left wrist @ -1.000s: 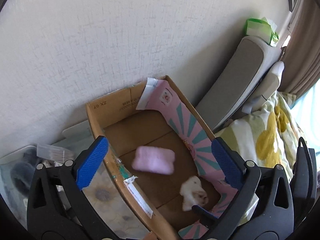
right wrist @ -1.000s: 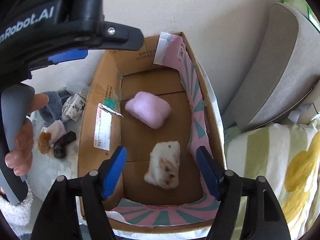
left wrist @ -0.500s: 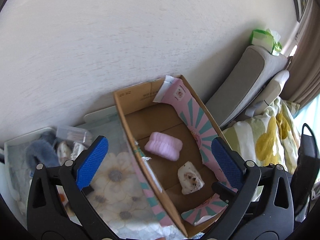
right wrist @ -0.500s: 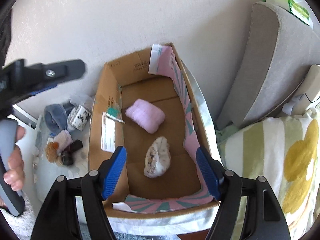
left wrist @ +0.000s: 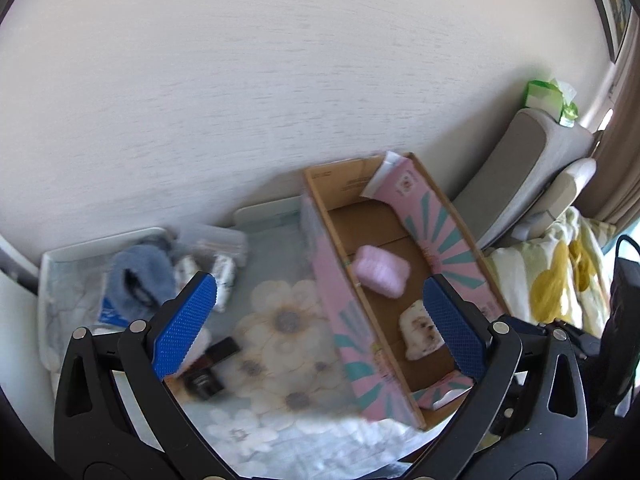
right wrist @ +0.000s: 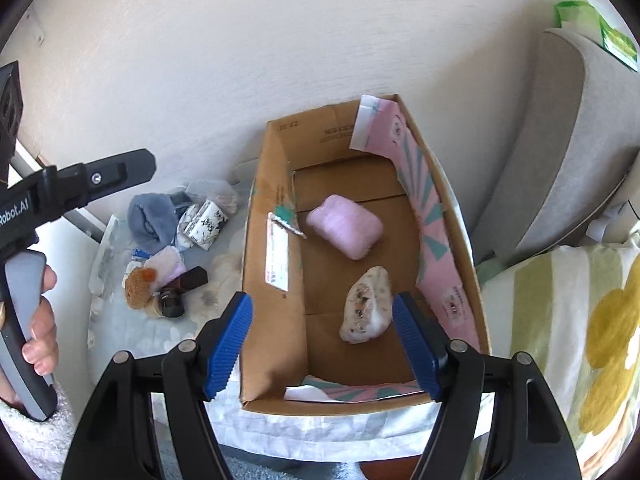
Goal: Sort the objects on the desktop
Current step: 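Grasp the teddy-bear keychain with left gripper while right gripper grasps the grey plush, then carry the bear and grey plush into the cardboard box and release both, then grasp the white earphone holder with left gripper while right gripper grasps the cotton-swab box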
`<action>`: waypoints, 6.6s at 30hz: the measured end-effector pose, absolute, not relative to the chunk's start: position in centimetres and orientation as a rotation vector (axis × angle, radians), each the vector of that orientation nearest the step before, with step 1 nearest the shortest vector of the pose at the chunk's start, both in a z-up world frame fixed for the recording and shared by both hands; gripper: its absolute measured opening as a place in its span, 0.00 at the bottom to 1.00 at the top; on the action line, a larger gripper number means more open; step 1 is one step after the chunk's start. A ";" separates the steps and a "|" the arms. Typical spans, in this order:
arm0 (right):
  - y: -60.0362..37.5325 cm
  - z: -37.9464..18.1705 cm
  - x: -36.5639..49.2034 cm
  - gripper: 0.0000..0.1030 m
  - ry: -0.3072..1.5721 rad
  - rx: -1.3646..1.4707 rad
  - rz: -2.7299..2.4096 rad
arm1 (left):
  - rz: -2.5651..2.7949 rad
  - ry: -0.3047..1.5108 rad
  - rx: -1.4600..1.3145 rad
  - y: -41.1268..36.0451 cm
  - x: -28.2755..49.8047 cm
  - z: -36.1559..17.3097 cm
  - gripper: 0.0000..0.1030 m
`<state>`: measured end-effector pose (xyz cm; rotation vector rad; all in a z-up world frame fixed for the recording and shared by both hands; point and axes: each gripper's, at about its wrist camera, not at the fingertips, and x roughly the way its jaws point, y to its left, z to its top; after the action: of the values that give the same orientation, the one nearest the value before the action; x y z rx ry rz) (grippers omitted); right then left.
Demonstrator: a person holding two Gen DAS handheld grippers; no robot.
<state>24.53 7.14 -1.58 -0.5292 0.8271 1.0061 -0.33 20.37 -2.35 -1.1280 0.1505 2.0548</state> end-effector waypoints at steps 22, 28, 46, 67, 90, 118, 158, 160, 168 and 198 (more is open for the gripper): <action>17.0 -3.2 18.9 0.67 0.841 -0.589 1.015 | 2.172 0.047 -1.320 4.6 -7.5 -8.3 1.00; 21.8 -5.2 17.5 0.67 0.878 -0.636 1.058 | 2.159 -0.025 -1.374 2.4 -8.0 -11.9 1.00; 38.0 -13.7 11.1 0.66 0.858 -0.987 1.297 | 1.980 0.181 -1.161 6.1 -7.5 -19.7 0.79; 35.4 -7.5 12.1 0.17 0.853 -0.682 1.266 | 1.966 0.077 -1.149 2.9 -8.0 -15.6 0.42; 26.9 0.3 14.2 0.17 0.748 -0.554 1.199 | 1.978 -0.039 -1.183 4.4 -8.5 -10.6 0.42; 13.5 6.2 27.7 0.17 0.694 -0.602 1.149 | 1.999 -0.122 -1.132 24.2 1.2 -4.2 0.42; 12.4 6.5 30.6 0.60 0.695 -0.530 1.028 | 2.075 0.036 -1.316 29.8 3.7 -6.7 1.00; 12.7 6.6 30.2 0.60 0.700 -0.513 1.037 | 2.085 0.042 -1.312 29.3 3.6 -6.6 1.00; 14.6 6.7 28.2 0.60 0.710 -0.514 1.018 | 2.148 0.044 -1.273 26.1 3.0 -5.2 1.00; 33.1 -1.7 21.5 0.60 0.684 -0.780 0.934 | 2.428 -0.090 -1.363 0.1 -6.5 -8.3 1.00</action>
<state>21.51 33.06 -1.69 -0.7804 0.6842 0.9342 -6.49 0.08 -8.27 -1.3630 -0.0903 2.4283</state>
